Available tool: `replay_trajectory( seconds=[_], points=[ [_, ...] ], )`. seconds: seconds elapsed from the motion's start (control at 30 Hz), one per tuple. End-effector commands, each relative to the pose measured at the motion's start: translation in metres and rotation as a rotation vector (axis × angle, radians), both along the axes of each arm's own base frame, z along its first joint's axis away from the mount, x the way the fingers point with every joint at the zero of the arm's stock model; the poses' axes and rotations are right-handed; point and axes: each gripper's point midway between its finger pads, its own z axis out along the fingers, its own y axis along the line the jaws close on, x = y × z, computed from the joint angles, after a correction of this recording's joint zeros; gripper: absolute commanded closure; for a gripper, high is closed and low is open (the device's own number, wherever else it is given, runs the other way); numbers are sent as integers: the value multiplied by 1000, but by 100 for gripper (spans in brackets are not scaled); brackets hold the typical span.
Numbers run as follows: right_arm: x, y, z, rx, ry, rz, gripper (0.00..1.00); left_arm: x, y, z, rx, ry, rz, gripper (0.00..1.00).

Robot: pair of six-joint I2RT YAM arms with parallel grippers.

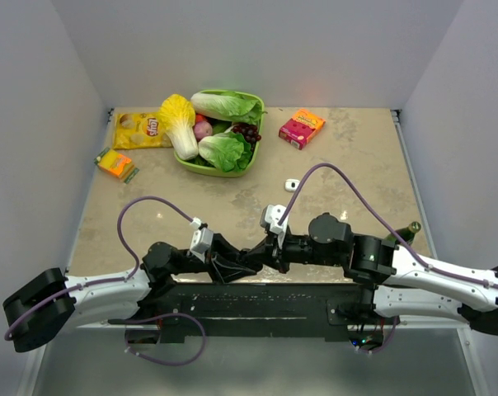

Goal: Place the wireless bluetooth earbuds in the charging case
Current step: Place the earbud in the charging case.

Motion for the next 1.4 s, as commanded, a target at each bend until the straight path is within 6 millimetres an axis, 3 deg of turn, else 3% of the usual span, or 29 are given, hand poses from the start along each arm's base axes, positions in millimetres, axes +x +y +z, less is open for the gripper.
replay_trajectory(
  seconds=[0.0, 0.87, 0.97, 1.1, 1.17, 1.37],
  points=[
    [0, 6, 2, 25, -14, -2, 100, 0, -1, 33, -97, -70, 4, 100],
    [-3, 7, -14, -38, -1, -46, 100, 9, 2, 39, -111, -68, 65, 100],
    [-2, 7, -10, -20, 3, -61, 80, 10, 1, 38, -108, -68, 66, 100],
    [3, 3, 6, 54, 7, -109, 64, 10, 1, 36, -102, -63, 68, 100],
    [7, 0, 16, 87, 3, -137, 61, 11, 1, 33, -96, -59, 69, 100],
    [11, -17, 72, 250, -13, -187, 54, 12, 1, 27, -85, -50, 75, 100]
  ],
)
